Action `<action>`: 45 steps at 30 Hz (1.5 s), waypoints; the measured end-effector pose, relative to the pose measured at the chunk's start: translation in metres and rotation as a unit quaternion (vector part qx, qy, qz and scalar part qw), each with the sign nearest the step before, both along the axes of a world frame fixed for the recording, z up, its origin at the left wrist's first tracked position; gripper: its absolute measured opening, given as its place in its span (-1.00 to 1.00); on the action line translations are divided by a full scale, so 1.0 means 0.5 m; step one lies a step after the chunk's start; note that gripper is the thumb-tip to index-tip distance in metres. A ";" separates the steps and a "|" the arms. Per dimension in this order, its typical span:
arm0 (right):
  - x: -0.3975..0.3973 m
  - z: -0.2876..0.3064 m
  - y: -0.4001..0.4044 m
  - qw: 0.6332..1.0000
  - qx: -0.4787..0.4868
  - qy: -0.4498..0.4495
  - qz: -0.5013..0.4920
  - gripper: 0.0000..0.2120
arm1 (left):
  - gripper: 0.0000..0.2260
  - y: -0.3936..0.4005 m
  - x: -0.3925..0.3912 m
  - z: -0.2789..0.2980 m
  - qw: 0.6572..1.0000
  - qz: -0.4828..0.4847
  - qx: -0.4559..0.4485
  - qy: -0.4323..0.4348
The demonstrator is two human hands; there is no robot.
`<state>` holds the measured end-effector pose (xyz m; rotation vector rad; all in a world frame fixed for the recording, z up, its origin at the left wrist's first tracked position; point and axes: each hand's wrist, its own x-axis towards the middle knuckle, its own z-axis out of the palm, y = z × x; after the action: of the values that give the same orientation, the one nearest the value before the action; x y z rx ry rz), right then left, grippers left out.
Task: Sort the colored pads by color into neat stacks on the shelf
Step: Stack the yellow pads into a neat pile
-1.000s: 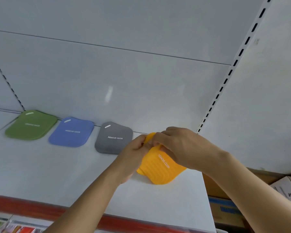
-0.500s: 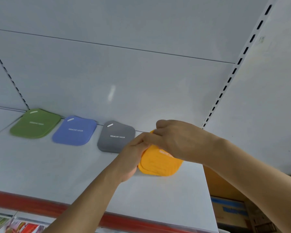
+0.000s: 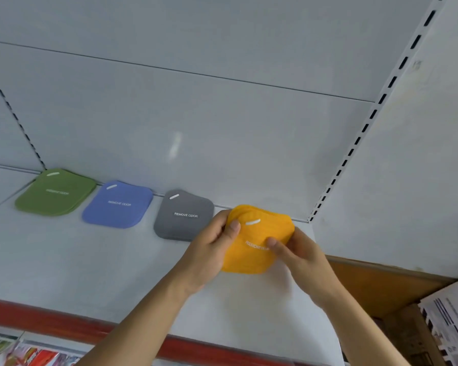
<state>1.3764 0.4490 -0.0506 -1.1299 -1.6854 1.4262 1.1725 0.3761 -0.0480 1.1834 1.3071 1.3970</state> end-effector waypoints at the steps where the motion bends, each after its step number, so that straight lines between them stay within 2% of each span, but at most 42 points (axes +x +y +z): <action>1: -0.002 -0.010 -0.005 0.999 -0.019 0.028 -0.002 -0.68 | -0.74 0.001 0.000 -0.004 1.000 -0.008 0.003 0.007; 3: -0.004 -0.022 -0.013 0.997 -0.002 0.056 -0.047 -0.73 | -0.73 0.003 -0.005 -0.010 0.999 -0.027 0.016 0.033; 5: -0.003 -0.025 -0.017 0.992 0.070 0.032 -0.100 -0.81 | -0.73 0.005 -0.013 -0.010 0.997 -0.051 0.036 0.049; 7: 0.001 -0.024 -0.028 0.983 0.134 -0.004 -0.127 -0.88 | -0.71 0.008 -0.020 -0.010 0.996 -0.082 0.043 0.018; 9: -0.002 -0.023 -0.046 0.974 0.165 -0.043 -0.146 -0.90 | -0.61 0.011 -0.017 -0.014 0.995 -0.092 0.030 -0.004; 11: -0.004 -0.029 -0.056 0.974 0.166 -0.056 -0.146 -0.89 | -0.64 0.018 -0.006 -0.029 0.998 -0.053 0.022 0.034; 13: -0.002 -0.039 -0.055 0.978 0.147 -0.035 -0.146 -0.85 | -0.75 0.025 0.006 -0.045 0.997 -0.013 0.017 0.073; 16: 0.002 -0.049 -0.043 0.982 0.116 -0.015 -0.147 -0.78 | -0.78 0.037 0.018 -0.054 0.995 0.011 0.001 0.098; 20: -0.006 -0.047 -0.032 0.984 0.111 0.008 -0.141 -0.83 | -0.78 0.048 0.032 -0.045 0.997 0.020 0.003 0.080; 24: -0.004 -0.042 -0.035 0.980 0.134 0.010 -0.147 -0.80 | -0.77 0.051 0.035 -0.032 0.997 0.009 0.014 0.073; 28: 0.009 -0.054 -0.030 0.987 0.108 -0.006 -0.119 -0.74 | -0.81 0.044 0.024 -0.057 0.997 -0.010 -0.020 0.077; 38: 0.015 -0.069 -0.014 0.987 0.111 -0.024 -0.111 -0.73 | -0.73 0.052 0.032 -0.061 0.997 -0.029 -0.054 0.041; 45: 0.022 -0.074 0.000 0.988 0.116 -0.030 -0.102 -0.69 | -0.67 0.068 0.035 -0.053 0.996 -0.022 -0.071 0.050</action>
<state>1.3875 0.4491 -0.0877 -1.1833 -1.6736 1.0515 1.1902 0.4101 -0.0747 1.1916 1.4178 1.2050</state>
